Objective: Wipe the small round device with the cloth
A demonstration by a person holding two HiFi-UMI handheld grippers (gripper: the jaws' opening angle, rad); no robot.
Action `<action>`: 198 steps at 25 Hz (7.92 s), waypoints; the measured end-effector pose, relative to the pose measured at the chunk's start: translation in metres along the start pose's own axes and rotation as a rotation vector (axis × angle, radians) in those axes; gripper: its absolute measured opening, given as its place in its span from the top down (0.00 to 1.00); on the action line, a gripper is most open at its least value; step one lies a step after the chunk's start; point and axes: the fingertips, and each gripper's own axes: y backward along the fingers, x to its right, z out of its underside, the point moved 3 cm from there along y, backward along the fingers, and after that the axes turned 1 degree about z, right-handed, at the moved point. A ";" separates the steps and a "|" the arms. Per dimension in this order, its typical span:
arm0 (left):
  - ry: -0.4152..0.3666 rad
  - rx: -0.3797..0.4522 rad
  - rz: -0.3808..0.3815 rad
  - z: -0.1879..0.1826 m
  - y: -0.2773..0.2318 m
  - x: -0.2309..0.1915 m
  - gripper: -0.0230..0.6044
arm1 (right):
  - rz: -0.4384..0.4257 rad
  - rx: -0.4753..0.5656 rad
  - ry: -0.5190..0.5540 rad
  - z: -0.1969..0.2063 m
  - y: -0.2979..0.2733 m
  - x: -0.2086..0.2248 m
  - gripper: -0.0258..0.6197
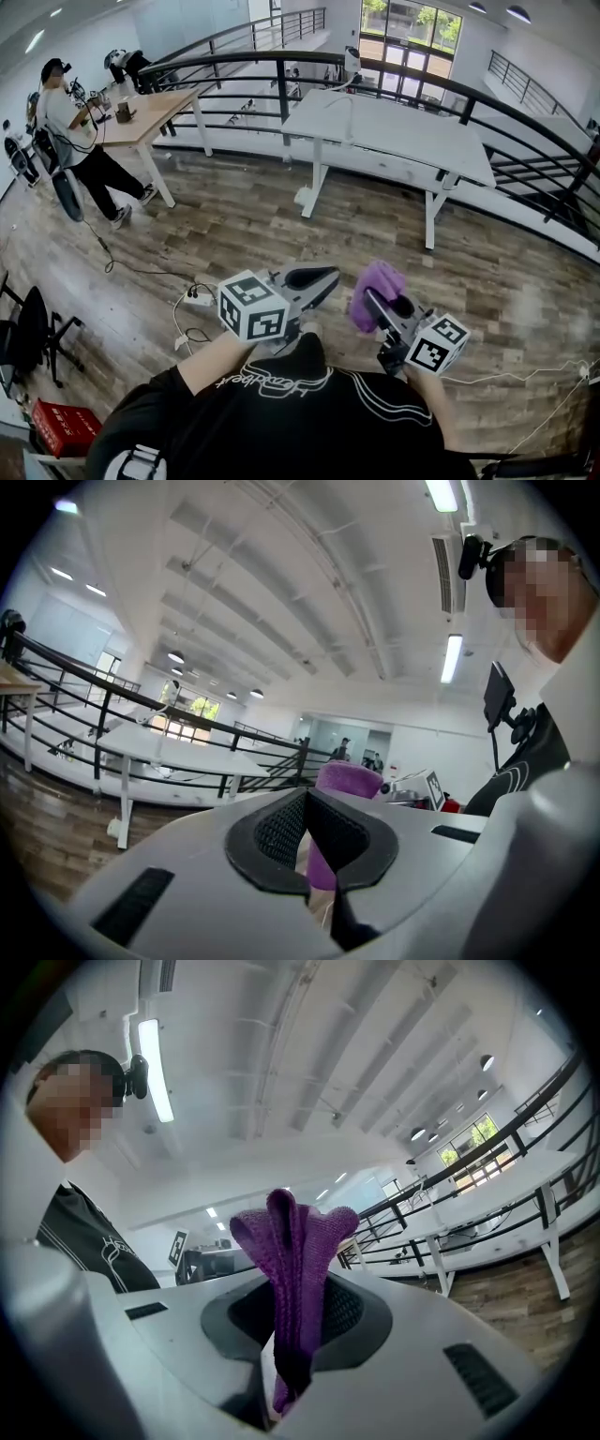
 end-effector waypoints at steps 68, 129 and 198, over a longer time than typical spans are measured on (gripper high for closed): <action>-0.067 -0.048 -0.136 -0.256 -0.402 -0.785 0.95 | 0.009 0.016 -0.062 -0.283 -0.513 0.714 0.87; -0.235 -0.386 0.107 -0.209 -0.448 -0.940 0.87 | 0.422 0.009 0.837 -0.411 -0.580 0.697 0.87; -0.199 -0.335 0.077 -0.209 -0.442 -0.939 0.86 | 0.481 -0.217 1.144 -0.326 -0.599 0.689 0.87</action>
